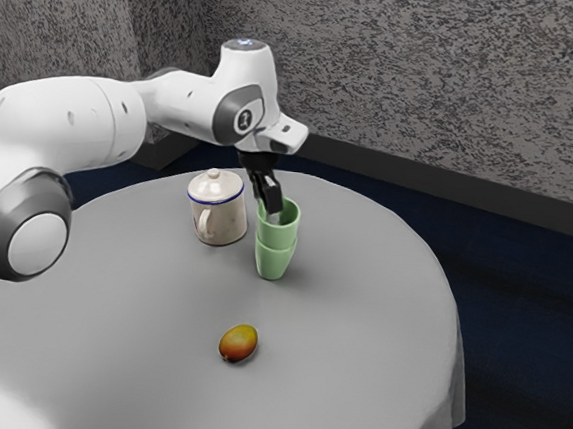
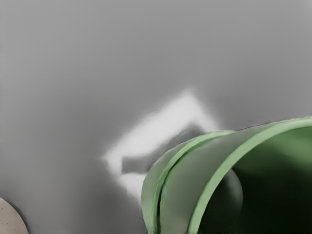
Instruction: Place the left cup onto the right cup
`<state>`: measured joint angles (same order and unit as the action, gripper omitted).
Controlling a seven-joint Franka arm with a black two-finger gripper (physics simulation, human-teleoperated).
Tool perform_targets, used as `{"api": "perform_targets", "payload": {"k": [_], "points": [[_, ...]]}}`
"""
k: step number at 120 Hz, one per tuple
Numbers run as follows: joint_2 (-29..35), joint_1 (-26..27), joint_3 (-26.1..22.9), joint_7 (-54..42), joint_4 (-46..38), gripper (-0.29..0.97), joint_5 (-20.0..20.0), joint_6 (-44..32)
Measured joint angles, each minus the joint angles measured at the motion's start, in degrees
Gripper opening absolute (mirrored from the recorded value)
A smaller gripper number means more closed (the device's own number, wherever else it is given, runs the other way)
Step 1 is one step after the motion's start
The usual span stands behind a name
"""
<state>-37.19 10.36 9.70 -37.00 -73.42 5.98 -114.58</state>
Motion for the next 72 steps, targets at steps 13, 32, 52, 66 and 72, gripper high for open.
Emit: {"api": "perform_targets", "payload": {"k": [13, 32, 52, 66, 72], "points": [[0.22, 0.07, 0.35, -0.21, 1.12, 0.65, -2.25, 1.51], [0.48, 0.27, 0.41, -0.57, 1.59, 0.66, -3.95, 2.87], [16.25, -0.93, 0.24, -2.38, 0.62, 0.67, -14.01, 7.45], [22.29, -14.79, 3.63, -4.79, -1.42, 0.67, -21.09, 7.49], [22.3, -17.35, 3.6, -5.43, -2.36, 0.68, -23.07, 6.67]]}}
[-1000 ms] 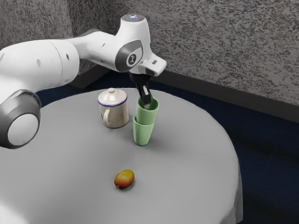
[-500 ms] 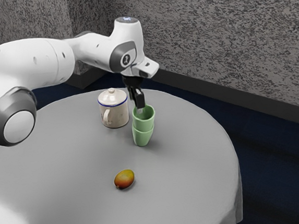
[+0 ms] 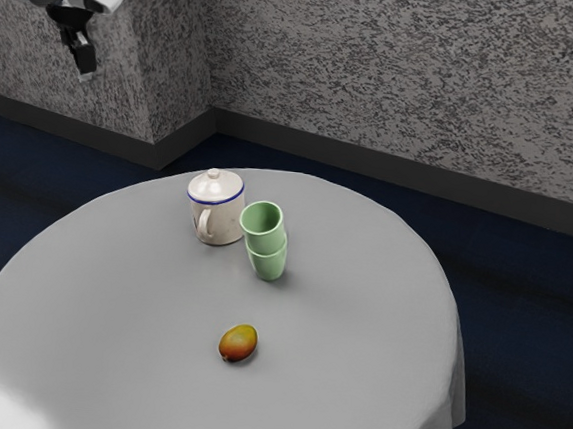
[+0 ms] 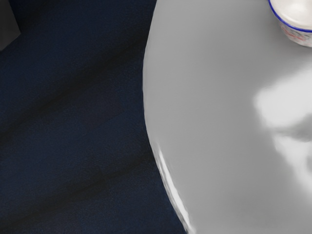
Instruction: Place the left cup onto the right cup
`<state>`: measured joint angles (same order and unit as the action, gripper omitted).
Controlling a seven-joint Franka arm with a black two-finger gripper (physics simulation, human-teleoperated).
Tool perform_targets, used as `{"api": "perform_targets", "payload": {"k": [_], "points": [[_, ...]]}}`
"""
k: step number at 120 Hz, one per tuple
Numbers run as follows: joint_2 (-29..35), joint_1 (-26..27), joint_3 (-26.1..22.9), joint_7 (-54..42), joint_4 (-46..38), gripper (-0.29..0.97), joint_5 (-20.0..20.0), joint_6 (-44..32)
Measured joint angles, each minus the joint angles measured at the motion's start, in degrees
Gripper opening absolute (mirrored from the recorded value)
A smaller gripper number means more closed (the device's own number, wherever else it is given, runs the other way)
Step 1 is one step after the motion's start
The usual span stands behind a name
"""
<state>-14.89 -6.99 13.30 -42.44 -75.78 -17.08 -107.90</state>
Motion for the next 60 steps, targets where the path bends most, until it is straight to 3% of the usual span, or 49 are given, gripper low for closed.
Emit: {"api": "perform_targets", "payload": {"k": [33, 40, 50, 60], "points": [[0.21, -0.44, -0.26, -2.68, -0.79, 0.68, -4.54, -2.16], [2.28, -0.96, -1.57, -3.1, -1.11, 0.68, -2.73, -1.12], [4.63, 0.51, -3.78, -3.59, -1.27, 0.68, 3.74, 4.52], [5.3, 2.74, -4.3, -4.51, -1.45, 0.68, 7.43, 8.78]]}}
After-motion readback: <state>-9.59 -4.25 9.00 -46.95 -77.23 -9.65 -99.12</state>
